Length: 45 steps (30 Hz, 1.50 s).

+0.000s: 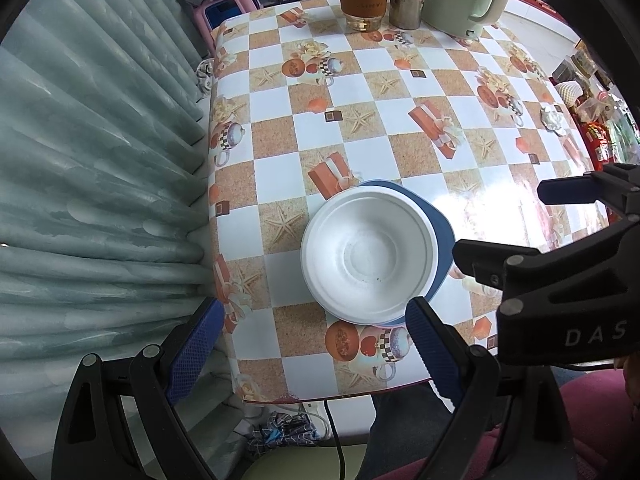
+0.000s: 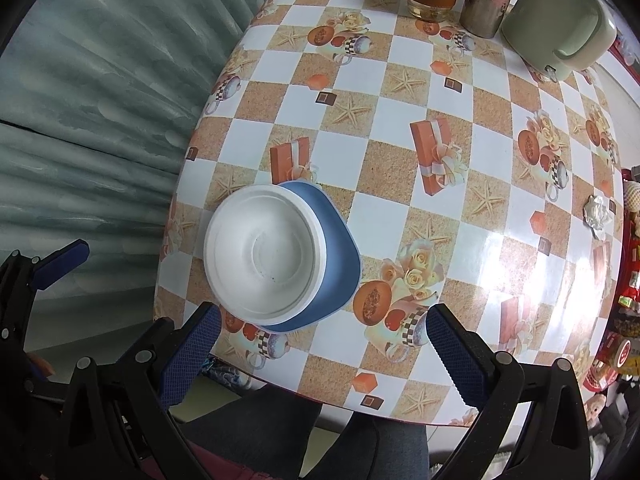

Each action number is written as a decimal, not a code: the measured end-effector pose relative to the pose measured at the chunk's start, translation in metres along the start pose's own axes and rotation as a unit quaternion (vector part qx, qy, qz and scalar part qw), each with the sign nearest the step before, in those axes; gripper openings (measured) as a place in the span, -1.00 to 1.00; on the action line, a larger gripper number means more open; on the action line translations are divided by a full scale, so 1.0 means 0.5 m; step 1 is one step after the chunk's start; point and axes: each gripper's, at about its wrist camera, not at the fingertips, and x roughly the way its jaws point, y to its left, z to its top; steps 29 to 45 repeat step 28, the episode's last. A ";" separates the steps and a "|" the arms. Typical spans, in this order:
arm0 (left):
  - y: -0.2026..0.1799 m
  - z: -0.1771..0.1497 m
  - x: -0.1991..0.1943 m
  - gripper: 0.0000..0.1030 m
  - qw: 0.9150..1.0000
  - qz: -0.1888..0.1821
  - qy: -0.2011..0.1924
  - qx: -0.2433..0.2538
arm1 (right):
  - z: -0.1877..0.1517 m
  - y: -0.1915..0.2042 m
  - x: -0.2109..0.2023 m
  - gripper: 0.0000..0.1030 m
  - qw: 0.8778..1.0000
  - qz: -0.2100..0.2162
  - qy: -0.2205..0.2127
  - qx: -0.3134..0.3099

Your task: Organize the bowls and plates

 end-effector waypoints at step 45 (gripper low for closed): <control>-0.015 0.004 0.004 0.82 0.999 -0.032 0.003 -0.010 | -0.008 -0.025 0.021 1.00 0.999 0.027 0.018 -0.006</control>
